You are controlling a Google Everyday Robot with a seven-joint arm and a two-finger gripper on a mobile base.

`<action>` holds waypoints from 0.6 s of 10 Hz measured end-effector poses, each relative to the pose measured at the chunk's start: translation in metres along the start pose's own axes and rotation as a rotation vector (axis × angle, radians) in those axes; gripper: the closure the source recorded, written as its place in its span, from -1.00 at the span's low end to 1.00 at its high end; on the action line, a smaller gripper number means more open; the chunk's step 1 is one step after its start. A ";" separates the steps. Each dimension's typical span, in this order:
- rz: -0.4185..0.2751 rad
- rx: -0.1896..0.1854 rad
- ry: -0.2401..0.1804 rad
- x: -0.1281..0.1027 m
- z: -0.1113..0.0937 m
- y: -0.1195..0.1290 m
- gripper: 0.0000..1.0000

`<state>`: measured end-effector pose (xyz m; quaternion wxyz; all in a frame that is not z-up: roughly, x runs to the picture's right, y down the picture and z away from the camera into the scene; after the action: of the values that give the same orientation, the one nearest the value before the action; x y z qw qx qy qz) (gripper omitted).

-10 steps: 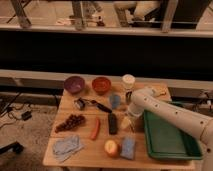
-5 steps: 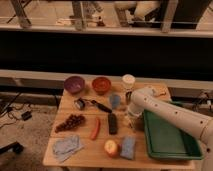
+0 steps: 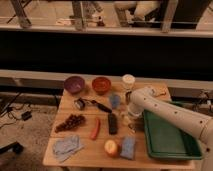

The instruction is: Place fork in red bowl

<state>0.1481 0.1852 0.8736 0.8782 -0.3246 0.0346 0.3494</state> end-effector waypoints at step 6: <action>-0.013 0.021 0.000 -0.001 -0.004 0.000 0.63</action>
<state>0.1478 0.1825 0.8707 0.8839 -0.3154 0.0361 0.3435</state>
